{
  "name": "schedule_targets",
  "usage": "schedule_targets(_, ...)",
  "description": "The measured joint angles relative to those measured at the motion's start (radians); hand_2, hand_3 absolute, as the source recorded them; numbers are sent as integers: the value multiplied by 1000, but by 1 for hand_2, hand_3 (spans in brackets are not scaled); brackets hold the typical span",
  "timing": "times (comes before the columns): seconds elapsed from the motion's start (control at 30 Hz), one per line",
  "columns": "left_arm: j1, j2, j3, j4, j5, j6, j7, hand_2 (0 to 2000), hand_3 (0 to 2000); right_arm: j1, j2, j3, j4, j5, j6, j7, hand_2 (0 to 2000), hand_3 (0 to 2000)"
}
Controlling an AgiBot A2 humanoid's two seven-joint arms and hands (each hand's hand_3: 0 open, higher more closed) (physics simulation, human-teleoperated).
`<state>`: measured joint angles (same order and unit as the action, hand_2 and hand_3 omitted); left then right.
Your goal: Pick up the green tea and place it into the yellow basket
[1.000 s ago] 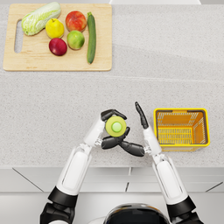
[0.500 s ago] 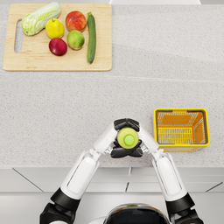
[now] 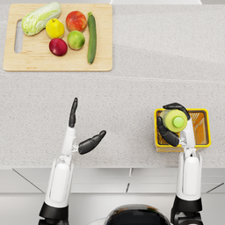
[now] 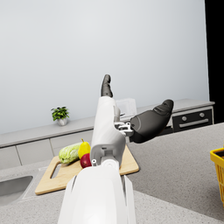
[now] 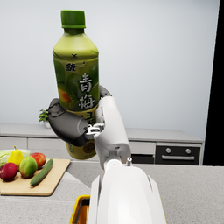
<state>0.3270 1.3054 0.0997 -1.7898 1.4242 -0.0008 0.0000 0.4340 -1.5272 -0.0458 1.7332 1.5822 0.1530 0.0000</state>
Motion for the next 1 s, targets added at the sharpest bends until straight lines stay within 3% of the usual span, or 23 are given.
schedule_targets(0.13,-9,5,-98,1,0,1,0,0,0,-18,1,-88,-40,0,15,-5,2000,2000)
schedule_targets(0.23,-8,9,-128,14,0,1,0,0,0,-14,5,-110,-110,0,2,-211,2000,2000)
schedule_targets(0.33,-5,13,-146,28,0,1,0,0,0,8,11,-101,-196,0,-13,-297,2000,2000)
schedule_targets(0.37,-5,14,-151,31,0,1,0,0,0,17,13,-96,-228,0,-30,-311,639,1673)
schedule_targets(0.4,-5,15,-154,34,0,1,0,0,0,26,15,-93,-258,0,-34,-325,0,1347)
schedule_targets(0.47,-5,18,-159,37,0,1,0,0,0,37,16,-84,-293,0,-45,-337,0,693)
schedule_targets(0.53,4,20,-160,44,0,1,0,0,0,34,16,-69,-289,-1,-98,-173,0,40)
schedule_targets(0.63,47,23,-160,62,0,1,0,0,0,19,15,-44,-221,-1,-133,-64,0,0)
schedule_targets(0.87,246,-4,-205,161,0,1,0,0,0,114,32,-44,-98,0,-151,-6,0,0)
schedule_targets(1.0,262,-3,-267,193,-1,1,0,0,0,119,34,-91,-82,-1,-152,-2,0,0)
